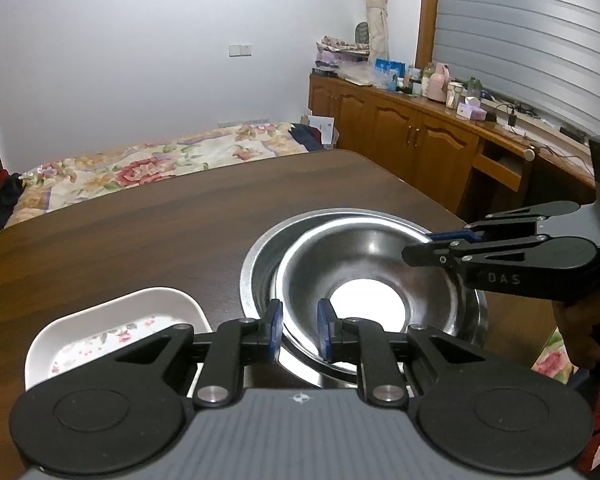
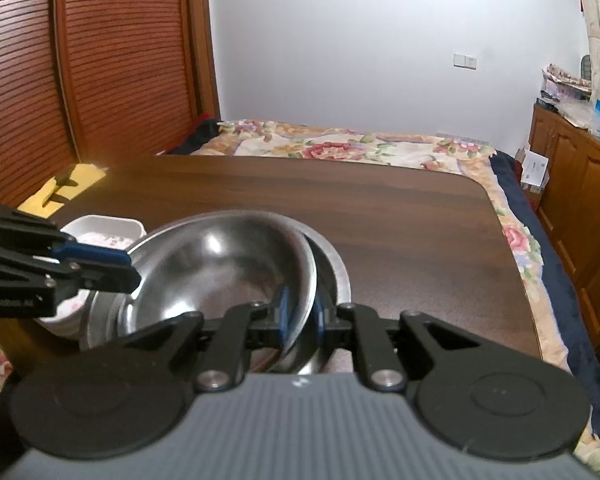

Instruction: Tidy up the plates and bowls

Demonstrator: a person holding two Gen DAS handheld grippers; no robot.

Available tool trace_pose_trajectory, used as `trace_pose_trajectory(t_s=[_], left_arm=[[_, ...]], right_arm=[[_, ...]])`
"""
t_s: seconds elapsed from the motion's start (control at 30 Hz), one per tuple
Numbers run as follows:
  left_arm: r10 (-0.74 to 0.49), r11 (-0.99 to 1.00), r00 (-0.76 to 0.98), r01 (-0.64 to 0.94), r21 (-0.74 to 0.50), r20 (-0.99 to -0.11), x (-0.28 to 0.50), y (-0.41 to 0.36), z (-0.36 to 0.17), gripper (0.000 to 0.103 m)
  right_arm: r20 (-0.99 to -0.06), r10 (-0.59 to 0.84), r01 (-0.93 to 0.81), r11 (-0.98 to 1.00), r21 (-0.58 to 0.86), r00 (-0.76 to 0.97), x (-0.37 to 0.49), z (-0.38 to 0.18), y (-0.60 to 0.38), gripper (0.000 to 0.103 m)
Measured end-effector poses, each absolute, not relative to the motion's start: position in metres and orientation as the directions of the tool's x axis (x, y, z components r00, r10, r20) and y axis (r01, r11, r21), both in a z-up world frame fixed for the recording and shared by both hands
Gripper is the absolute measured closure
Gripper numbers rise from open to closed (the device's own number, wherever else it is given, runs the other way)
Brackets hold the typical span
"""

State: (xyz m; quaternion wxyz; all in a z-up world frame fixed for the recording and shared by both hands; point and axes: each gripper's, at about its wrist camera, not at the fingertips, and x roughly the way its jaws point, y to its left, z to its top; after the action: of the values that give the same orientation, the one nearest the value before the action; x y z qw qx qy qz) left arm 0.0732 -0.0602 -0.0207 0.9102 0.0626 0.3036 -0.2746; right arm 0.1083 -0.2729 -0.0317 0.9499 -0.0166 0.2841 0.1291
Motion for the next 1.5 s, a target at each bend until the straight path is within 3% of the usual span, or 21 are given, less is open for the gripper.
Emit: trace_pose_trajectory(t_s=[0.23,0.43,0.53,0.57,0.7,0.77,0.8,0.87,1.17,1.5], left_arm=[[-0.459,0.851,0.682,0.521,-0.062,-0.569,0.07,-0.059,-0.019,0.083],[-0.441,0.866,0.727,0.498,-0.039,-0.526,0.066,-0.057,-0.015,0.081],[-0.423,0.878,0.761,0.478,-0.015,-0.492,0.063,-0.056,-0.016,0.069],[-0.418,0.882,0.773,0.472,-0.009,-0.478,0.061,-0.056,-0.016,0.061],[-0.391,0.893,0.806,0.448,0.027,-0.443,0.059,-0.058,-0.02,0.043],[-0.402,0.892,0.808,0.452,0.016,-0.431,0.058,-0.058,-0.022,0.043],[-0.403,0.893,0.809,0.45,0.01,-0.428,0.058,-0.058,-0.024,0.043],[-0.402,0.895,0.809,0.447,0.005,-0.43,0.058,-0.058,-0.027,0.043],[-0.4,0.897,0.795,0.443,-0.015,-0.455,0.06,-0.061,-0.036,0.043],[-0.397,0.9,0.774,0.433,-0.047,-0.494,0.065,-0.058,-0.043,0.057]], right_arm=[[-0.532,0.234,-0.25,0.967,0.043,0.814,0.109,-0.032,-0.272,0.088],[-0.462,0.228,-0.229,0.972,0.055,0.857,0.096,-0.026,-0.276,0.088],[-0.396,0.221,-0.23,0.973,0.026,0.891,0.083,-0.024,-0.274,0.088],[-0.375,0.211,-0.221,0.975,0.016,0.903,0.079,-0.024,-0.274,0.088],[-0.349,0.21,-0.216,0.976,0.022,0.913,0.073,-0.025,-0.277,0.087],[-0.341,0.206,-0.213,0.977,0.016,0.917,0.072,-0.027,-0.278,0.084],[-0.335,0.202,-0.209,0.978,0.016,0.92,0.071,-0.028,-0.279,0.068],[-0.326,0.201,-0.203,0.979,0.029,0.924,0.072,-0.029,-0.28,0.051],[-0.349,0.186,-0.166,0.982,0.086,0.918,0.085,-0.046,-0.285,0.05],[-0.367,0.213,-0.165,0.974,0.156,0.906,0.091,-0.058,-0.285,0.049]])
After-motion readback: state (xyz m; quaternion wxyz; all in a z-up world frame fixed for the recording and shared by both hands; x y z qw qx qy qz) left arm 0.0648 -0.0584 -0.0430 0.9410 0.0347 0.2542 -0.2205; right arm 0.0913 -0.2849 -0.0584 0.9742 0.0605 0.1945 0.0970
